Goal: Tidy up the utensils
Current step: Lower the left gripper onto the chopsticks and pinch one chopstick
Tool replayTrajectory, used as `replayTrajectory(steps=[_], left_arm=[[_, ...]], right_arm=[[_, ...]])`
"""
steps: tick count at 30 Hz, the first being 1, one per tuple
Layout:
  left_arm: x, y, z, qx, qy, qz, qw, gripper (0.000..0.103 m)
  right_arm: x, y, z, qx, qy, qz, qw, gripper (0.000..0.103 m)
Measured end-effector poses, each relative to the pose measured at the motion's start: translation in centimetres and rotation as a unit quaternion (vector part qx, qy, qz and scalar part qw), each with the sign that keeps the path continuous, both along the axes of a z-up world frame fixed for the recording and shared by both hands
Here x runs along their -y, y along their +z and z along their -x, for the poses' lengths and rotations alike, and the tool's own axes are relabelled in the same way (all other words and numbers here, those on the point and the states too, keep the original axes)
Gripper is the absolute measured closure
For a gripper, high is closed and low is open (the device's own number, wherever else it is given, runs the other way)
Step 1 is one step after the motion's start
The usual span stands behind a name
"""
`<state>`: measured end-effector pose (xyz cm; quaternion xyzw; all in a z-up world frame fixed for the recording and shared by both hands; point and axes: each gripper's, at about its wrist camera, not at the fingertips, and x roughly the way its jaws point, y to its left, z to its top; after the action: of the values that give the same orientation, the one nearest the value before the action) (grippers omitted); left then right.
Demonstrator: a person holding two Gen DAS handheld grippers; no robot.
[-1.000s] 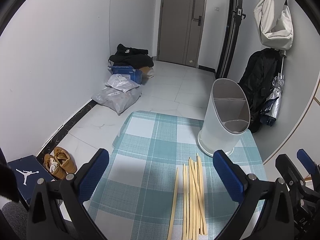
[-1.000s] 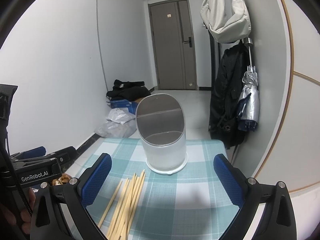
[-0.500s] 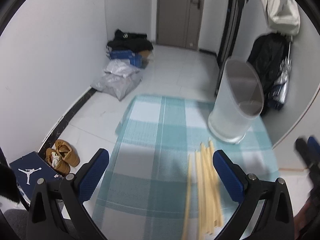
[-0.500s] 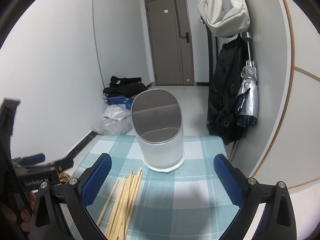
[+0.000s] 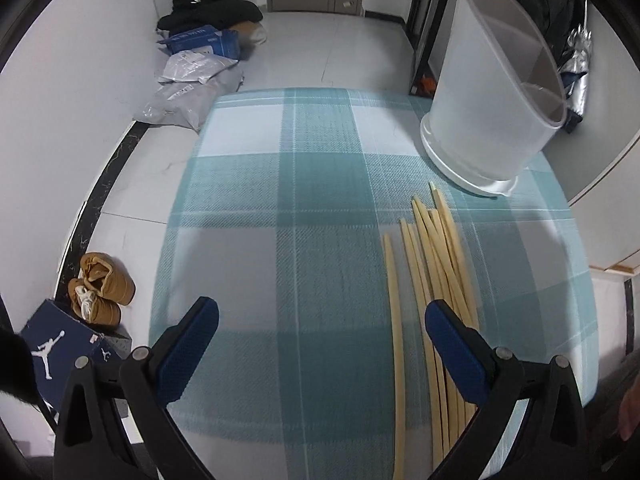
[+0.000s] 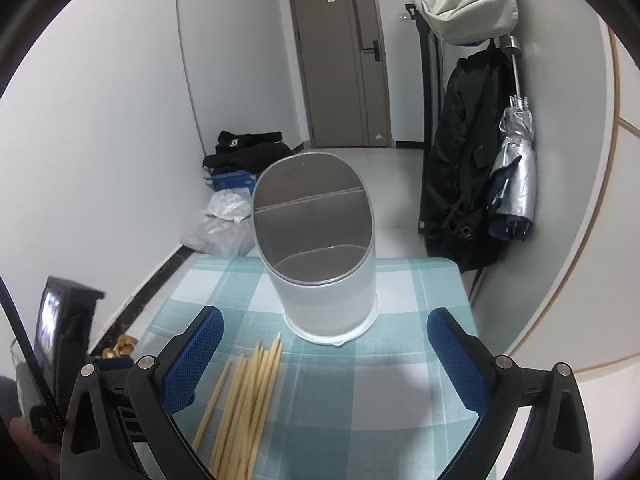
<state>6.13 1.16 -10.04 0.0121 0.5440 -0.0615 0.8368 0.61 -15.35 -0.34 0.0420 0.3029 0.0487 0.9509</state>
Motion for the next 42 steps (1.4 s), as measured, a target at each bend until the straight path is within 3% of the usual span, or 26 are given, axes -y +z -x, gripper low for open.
replayTrajectory(steps=[4, 6, 14, 16, 21, 26, 29, 36, 42], left_arm=[[1.0, -0.8, -0.8, -0.020, -0.011, -0.026, 0.9994, 0.003], [1.2, -1.1, -0.8, -0.029, -0.013, -0.038, 0.9988, 0.015], [2.0, -1.0, -1.6, -0.043, -0.014, -0.027, 0.9986, 0.035], [2.7, -0.8, -1.5, -0.037, -0.024, -0.028, 0.9986, 0.048], [4.1, -0.4, -1.6, -0.035, -0.042, -0.015, 0.9984, 0.100], [3.4, 0.2, -1.3, -0.036, -0.016, 0.012, 0.9991, 0.102], [2.2, 1.9, -0.3, -0.021, 0.002, 0.040, 0.9990, 0.102], [-1.0, 6.5, 2.4, 0.042, 0.028, 0.117, 0.9918, 0.103], [-2.7, 8.2, 3.6, 0.062, 0.038, 0.166, 0.9835, 0.103]], right_arm=[[0.3, -0.3, -0.5, -0.002, 0.002, 0.010, 1.000, 0.000], [0.8, -0.4, -0.7, -0.005, 0.000, 0.010, 1.000, 0.000], [3.1, -0.9, -1.2, -0.024, -0.014, -0.013, 1.000, 0.000], [3.5, -0.9, -1.2, -0.026, -0.016, -0.019, 0.999, 0.000], [4.0, -0.7, -1.2, -0.032, -0.016, -0.027, 0.999, 0.000], [3.8, -0.9, -1.3, -0.051, 0.003, -0.041, 0.998, 0.002], [3.0, -1.4, -1.5, -0.071, 0.028, -0.052, 0.996, 0.011], [0.0, -4.2, -2.8, -0.160, 0.081, -0.076, 0.981, 0.055], [-3.9, -5.4, -4.3, -0.208, 0.121, -0.035, 0.970, 0.072]])
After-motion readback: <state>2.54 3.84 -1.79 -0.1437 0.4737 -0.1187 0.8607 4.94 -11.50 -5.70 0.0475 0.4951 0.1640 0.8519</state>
